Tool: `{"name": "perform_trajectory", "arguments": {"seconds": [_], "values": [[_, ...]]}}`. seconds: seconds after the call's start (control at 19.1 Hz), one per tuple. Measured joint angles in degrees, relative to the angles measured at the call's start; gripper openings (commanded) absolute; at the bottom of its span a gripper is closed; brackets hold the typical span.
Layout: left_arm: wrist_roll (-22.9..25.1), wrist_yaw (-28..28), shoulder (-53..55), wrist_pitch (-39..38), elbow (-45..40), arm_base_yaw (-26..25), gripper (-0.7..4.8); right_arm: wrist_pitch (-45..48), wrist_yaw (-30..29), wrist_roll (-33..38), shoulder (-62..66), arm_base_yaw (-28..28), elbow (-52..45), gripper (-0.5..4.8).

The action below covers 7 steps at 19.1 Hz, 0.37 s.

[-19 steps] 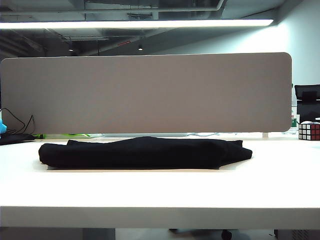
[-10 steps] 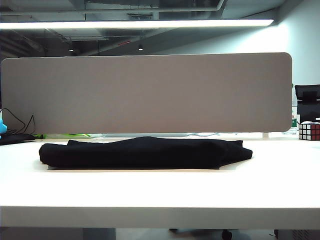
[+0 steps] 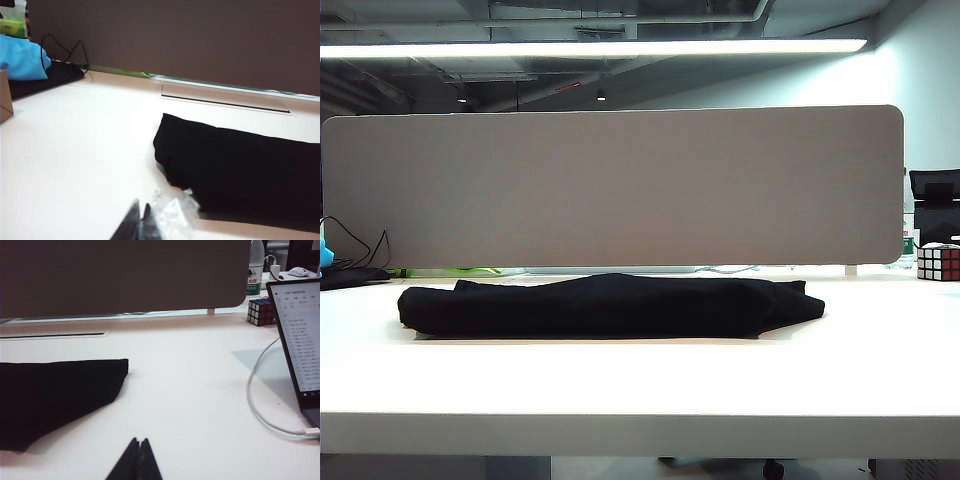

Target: Fold the bottom side of the T-shirt horizontally towards the center, about one-third of the way, then fold the sleeve back towards the center, creating a straight line along the edge of the T-shirt, and finally fold the bottom of the T-shirt up towards the top, creating a neat rectangle.

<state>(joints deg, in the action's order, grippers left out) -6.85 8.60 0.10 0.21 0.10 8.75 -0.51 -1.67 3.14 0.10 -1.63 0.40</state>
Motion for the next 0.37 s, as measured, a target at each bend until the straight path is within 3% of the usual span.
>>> {"name": "perform_trajectory", "arguments": {"seconds": [0.37], "values": [[0.0,0.0,0.0,0.0,0.0,0.0,-0.06,-0.4,0.0,0.0,0.0,0.0,0.0,-0.04]]}}
